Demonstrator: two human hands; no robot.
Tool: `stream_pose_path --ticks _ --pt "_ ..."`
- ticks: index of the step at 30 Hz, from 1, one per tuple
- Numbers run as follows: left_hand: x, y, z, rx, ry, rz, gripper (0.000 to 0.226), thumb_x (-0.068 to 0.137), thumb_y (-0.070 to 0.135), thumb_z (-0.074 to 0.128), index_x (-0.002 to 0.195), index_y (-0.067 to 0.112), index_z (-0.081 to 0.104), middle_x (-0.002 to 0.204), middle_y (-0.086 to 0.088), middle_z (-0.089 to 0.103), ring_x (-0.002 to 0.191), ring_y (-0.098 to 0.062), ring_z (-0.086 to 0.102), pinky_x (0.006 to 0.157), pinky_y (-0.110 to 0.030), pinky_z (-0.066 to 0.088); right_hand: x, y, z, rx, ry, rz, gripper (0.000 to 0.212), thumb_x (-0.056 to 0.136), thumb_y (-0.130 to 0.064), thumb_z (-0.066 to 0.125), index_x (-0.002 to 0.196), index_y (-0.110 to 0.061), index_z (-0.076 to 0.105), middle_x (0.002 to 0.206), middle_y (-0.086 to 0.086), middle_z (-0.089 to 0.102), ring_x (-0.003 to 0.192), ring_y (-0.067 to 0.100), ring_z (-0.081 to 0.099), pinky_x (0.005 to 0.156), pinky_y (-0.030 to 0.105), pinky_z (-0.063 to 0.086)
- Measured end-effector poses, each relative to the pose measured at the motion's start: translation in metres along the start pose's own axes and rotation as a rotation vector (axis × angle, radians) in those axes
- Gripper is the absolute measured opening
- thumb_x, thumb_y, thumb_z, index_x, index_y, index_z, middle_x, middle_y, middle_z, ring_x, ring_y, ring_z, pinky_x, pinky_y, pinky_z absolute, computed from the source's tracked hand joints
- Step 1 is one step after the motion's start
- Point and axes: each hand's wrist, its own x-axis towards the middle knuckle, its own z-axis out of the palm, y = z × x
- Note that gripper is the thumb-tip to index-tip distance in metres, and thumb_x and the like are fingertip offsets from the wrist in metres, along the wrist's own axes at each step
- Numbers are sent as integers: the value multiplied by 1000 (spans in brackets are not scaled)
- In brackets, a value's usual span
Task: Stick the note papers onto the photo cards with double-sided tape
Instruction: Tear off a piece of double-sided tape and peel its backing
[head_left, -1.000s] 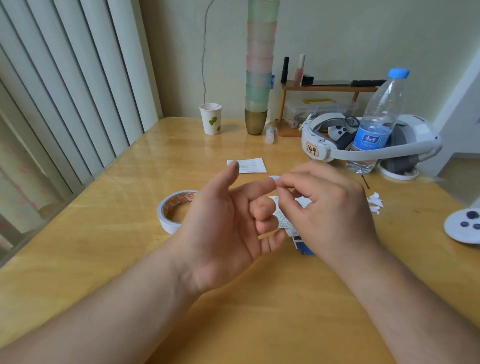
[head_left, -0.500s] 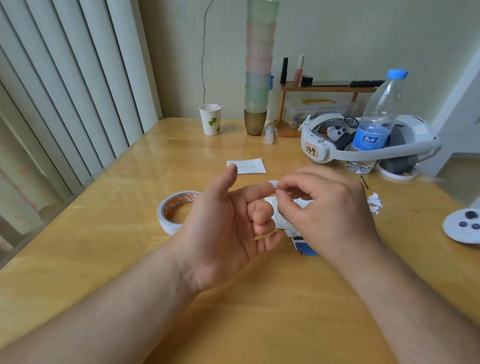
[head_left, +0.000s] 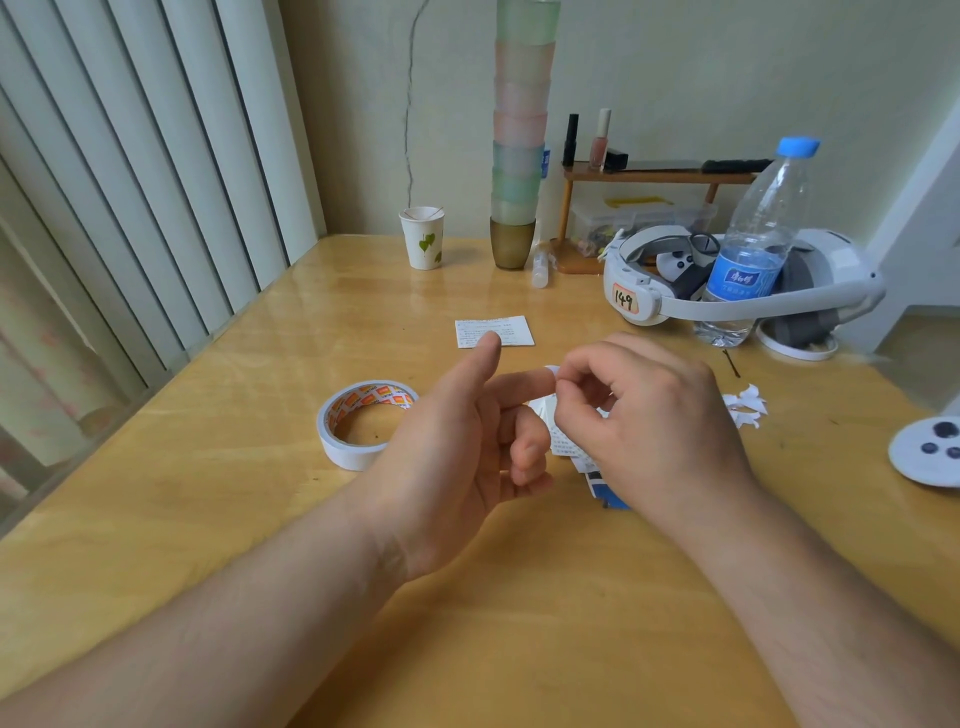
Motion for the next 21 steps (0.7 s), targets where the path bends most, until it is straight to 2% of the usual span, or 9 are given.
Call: stream_pose_path --ticks 4,8,16,21 --pt "0 2 -1 -14 14 9 66 107 57 30 129 8 70 59 -3 43 56 -18 39 77 -41 41 0 -2 -1 16 -9 -13 9 88 -19 62 82 -14 67 76 -5 57 67 21 55 56 42 50" --pt "-1 3 0 -26 21 8 65 106 57 32 123 8 72 59 -4 42 56 -18 38 77 -42 41 0 -3 -3 29 14 -5 7 91 -16 64 85 -13 67 79 -7 57 67 13 50 58 36 47" --pt "0 3 -4 15 20 20 66 106 58 30 134 10 66 60 -3 44 56 -17 41 80 -41 43 2 1 -5 50 6 -58 4 90 -14 73 88 -16 76 78 -5 65 67 16 62 59 39 54" --pt "0 1 -4 123 43 57 61 107 58 32 129 14 69 60 -3 46 60 -16 46 83 -39 45 0 -3 -2 22 15 -47 6 90 -15 71 85 -17 74 75 -6 63 65 17 59 57 39 52"
